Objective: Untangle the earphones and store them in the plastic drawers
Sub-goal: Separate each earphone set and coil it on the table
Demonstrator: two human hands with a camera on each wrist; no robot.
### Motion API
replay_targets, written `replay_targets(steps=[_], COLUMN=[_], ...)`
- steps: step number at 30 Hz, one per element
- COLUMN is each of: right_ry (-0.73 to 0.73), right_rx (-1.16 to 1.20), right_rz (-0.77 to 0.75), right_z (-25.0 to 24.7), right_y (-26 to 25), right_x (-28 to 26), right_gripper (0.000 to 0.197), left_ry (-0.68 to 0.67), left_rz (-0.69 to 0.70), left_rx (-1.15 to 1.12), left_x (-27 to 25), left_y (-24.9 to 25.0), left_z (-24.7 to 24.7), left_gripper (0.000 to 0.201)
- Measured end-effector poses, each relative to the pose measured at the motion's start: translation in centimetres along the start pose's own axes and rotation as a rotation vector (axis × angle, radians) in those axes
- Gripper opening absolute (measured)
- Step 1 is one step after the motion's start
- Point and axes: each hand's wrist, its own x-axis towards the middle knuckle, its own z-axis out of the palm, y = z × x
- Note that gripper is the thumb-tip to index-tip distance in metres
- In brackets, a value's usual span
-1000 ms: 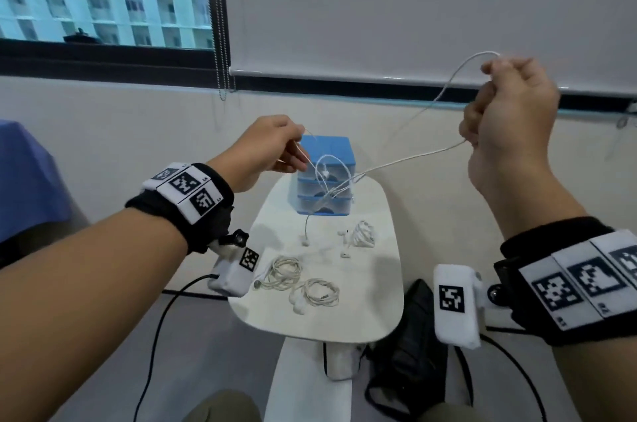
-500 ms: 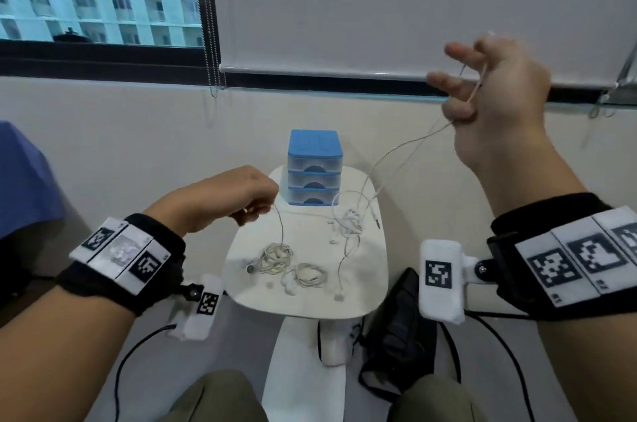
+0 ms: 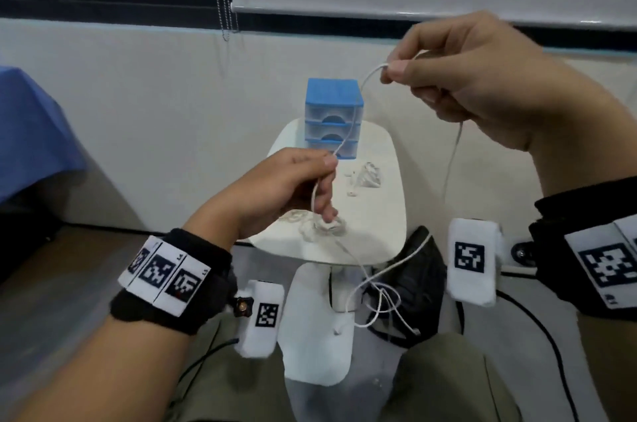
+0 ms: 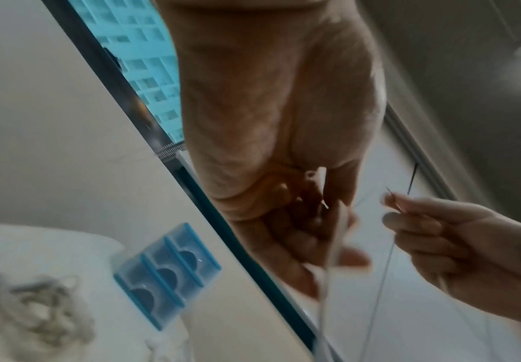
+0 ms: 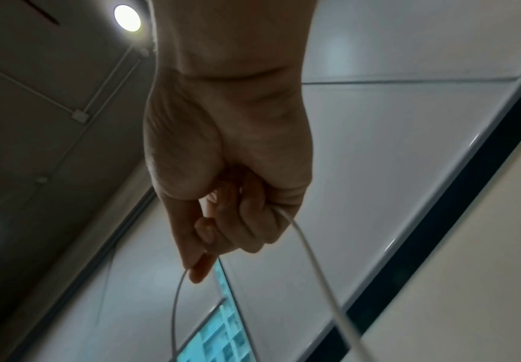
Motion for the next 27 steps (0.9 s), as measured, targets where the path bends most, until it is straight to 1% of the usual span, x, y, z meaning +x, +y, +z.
replay_targets(steps=[2, 3, 4, 7, 10, 12, 15, 18, 20, 23, 25, 27], right_ry=[0.064, 0.082, 0.087, 0.093, 0.176, 0.270, 0.377, 0.570, 0.681, 0.827, 0.885, 0.861], right_rx=[-0.086, -0.135, -0.178, -0.252, -0.284, -0.282, -0.181, -0.113, -0.119, -0.132, -0.146, -0.195], right_rz=[0.067, 0.102, 0.137, 0.252, 0.350, 0.358, 0.302, 0.259, 0.250, 0.266, 0.292, 0.337], right_z=[-1.0, -1.3, -1.6, -1.9, -1.9, -1.9, -1.7, -1.9, -2.2, -2.6, -2.8, -2.6], right_y=[1.8, 2.8, 3.8, 6.8, 9.4, 10.5, 11.5, 12.4, 13.0, 13.8, 14.2, 15.0], right_x=[-0.5, -0.8, -1.1, -2.0, -2.7, -3.0, -3.1, -2.9, -2.9, -2.8, -2.7, -2.8], right_gripper=[0.009, 0.008, 0.008, 0.016, 0.032, 0.035, 0.034, 0.034, 0.034, 0.032, 0.029, 0.025], left_ry=[0.136, 0.183, 0.200, 0.162, 0.131, 0.130, 0.134, 0.134, 0.143, 0.121, 0.134, 0.180], left_rz=[-0.056, -0.081, -0.098, -0.151, -0.205, -0.225, -0.227, -0.233, -0.264, -0.342, -0.346, -0.312], left_rx=[-0.078, -0.076, -0.050, 0.075, 0.149, 0.148, 0.165, 0.163, 0.165, 0.255, 0.274, 0.252], left_x=[-0.4, -0.6, -0.9, -1.8, -2.5, -2.7, -2.9, -3.1, -3.4, -3.7, -3.7, -3.4], left_y=[-0.8, -1.2, -1.4, -1.8, -2.3, -2.7, -3.4, -4.2, -4.7, -5.5, -5.7, -5.6], left_z=[-1.0, -1.5, -2.0, -3.0, -4.0, -4.5, -5.0, -5.8, -6.4, -7.0, -6.9, -6.5], left_gripper=[0.039, 0.038, 0.036, 0.029, 0.031, 0.033, 0.031, 0.029, 0.022, 0.023, 0.027, 0.032])
